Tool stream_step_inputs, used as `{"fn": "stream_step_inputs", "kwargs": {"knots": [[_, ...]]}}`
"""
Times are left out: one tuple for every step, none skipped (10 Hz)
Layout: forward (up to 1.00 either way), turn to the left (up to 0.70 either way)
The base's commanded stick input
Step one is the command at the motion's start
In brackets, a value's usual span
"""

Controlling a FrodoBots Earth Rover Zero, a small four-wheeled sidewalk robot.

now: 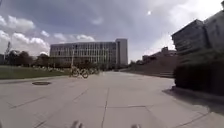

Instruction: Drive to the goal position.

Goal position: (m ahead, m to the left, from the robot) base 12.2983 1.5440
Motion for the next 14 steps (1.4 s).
{"fn": "stream_step_inputs", "kwargs": {"knots": [[0.7,0.0],[0.7,0.0],[0.7,0.0],[0.7,0.0],[0.7,0.0],[0.7,0.0],[0.7,0.0],[0.7,0.0],[0.7,0.0],[0.7,0.0],[0.7,0.0],[0.7,0.0],[0.7,0.0],[0.0,0.0]]}}
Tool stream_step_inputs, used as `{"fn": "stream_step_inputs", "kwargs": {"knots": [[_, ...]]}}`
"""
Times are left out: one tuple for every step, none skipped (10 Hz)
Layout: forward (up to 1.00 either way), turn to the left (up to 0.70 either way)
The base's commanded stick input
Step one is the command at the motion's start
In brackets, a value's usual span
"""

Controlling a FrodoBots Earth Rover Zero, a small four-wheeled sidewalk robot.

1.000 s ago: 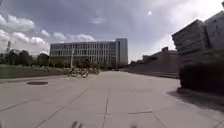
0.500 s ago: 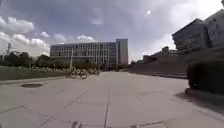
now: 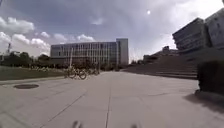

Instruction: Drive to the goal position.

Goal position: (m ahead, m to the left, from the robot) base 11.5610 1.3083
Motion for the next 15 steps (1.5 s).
{"fn": "stream_step_inputs", "kwargs": {"knots": [[0.0,-0.01],[0.0,-0.64],[0.0,-0.7],[0.0,-0.7],[0.0,-0.7],[0.0,-0.7],[0.0,-0.7],[0.0,-0.7],[0.0,-0.7],[0.0,-0.7],[0.0,-0.7],[0.0,-0.7],[0.0,-0.7],[0.0,-0.7],[0.0,-0.7]]}}
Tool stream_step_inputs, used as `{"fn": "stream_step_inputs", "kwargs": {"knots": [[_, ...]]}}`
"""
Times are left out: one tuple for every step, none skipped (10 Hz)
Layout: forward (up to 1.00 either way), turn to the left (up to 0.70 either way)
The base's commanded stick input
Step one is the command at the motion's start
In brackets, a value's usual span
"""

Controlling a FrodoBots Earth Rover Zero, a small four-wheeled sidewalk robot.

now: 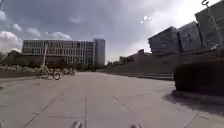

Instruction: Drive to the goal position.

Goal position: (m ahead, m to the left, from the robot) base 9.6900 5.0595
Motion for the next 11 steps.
{"fn": "stream_step_inputs", "kwargs": {"knots": [[0.0,-0.7],[0.0,-0.7],[0.0,-0.7],[0.0,-0.7],[0.0,-0.7],[0.0,-0.7],[0.0,-0.48],[0.0,0.0],[0.0,0.0],[0.0,0.06],[0.0,0.32]]}}
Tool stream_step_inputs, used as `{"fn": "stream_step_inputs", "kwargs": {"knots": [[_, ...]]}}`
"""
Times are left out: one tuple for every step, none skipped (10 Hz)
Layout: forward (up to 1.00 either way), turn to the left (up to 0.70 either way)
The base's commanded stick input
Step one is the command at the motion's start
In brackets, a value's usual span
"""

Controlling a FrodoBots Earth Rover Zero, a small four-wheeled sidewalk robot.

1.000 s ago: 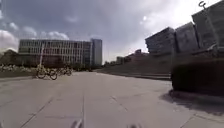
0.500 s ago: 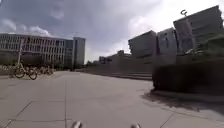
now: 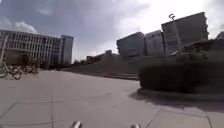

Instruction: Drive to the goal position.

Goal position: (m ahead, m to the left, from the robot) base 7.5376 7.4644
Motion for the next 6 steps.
{"fn": "stream_step_inputs", "kwargs": {"knots": [[0.0,0.3],[0.0,0.34],[0.0,0.54],[0.0,0.69],[0.0,0.7],[0.0,0.7]]}}
